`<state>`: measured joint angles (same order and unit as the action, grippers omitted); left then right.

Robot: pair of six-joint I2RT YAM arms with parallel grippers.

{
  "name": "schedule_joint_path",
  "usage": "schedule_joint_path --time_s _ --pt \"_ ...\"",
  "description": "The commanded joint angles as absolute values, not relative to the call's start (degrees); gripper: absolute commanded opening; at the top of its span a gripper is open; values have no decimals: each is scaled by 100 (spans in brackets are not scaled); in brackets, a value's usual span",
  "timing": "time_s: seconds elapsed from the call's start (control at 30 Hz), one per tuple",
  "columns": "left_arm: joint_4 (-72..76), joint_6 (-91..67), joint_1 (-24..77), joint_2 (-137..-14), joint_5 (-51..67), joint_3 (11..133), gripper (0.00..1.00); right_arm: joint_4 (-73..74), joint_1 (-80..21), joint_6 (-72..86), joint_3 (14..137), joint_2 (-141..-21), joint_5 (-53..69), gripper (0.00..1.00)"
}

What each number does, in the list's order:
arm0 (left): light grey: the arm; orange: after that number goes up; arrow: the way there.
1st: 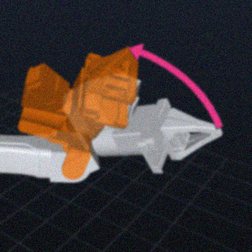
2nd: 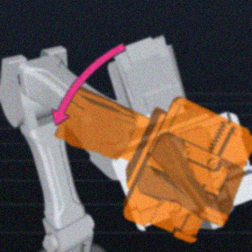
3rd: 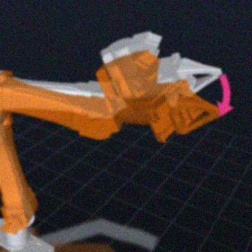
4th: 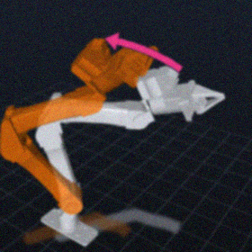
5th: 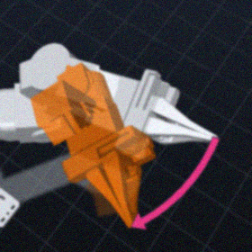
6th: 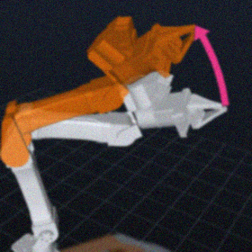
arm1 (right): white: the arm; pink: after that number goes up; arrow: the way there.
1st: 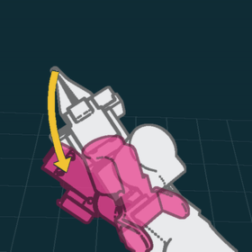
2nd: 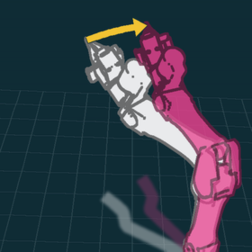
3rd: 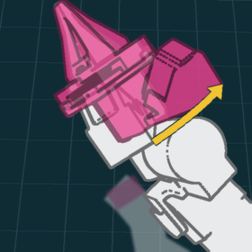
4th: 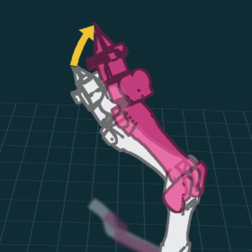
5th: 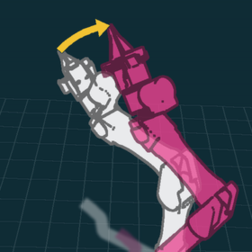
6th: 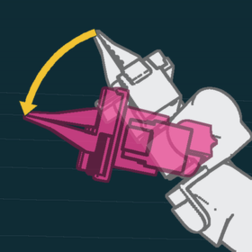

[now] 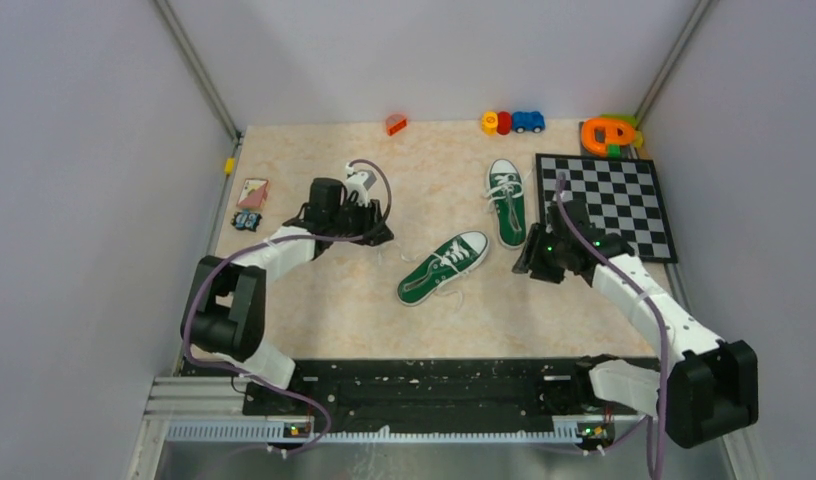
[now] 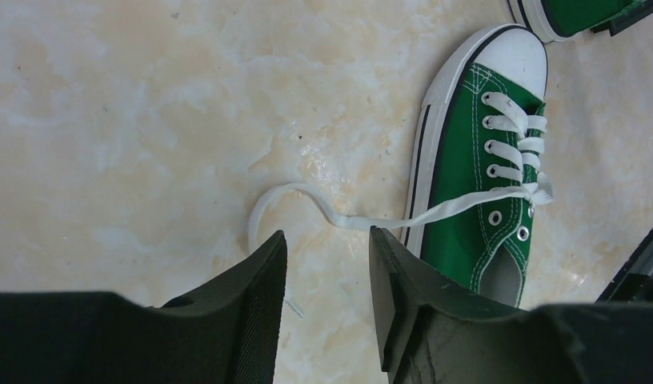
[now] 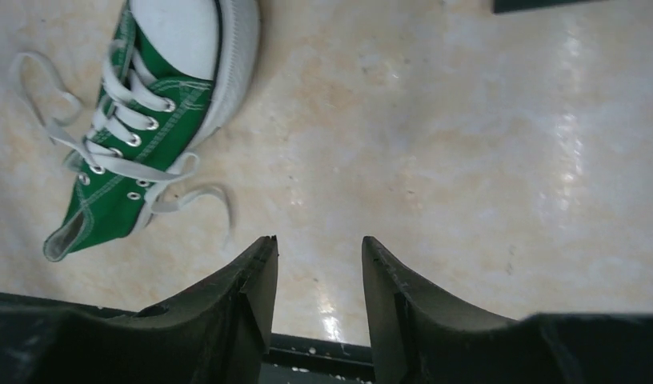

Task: Tie the shoes
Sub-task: Adjust the shoelace on the shoe.

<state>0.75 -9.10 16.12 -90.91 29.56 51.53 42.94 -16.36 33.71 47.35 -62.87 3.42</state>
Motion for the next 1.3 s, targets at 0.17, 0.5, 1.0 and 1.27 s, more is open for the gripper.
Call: schedule_joint_path --time_s 0.17,0.5,1.0,1.27 --pt "-607 -1589 1626 -8018 2962 4553 45 1546 -2127 4606 4360 -7489 192 33" --pt "-83 -1959 1642 -8125 3224 3823 42 1601 -2870 5349 4911 -8836 -1076 0" --pt "26 -1725 1730 -8512 3665 3676 42 1374 -3133 5292 7055 -11070 -841 0" --pt "255 -1852 1781 -8323 3667 3831 42 981 -3126 4105 7219 -10601 -397 8"
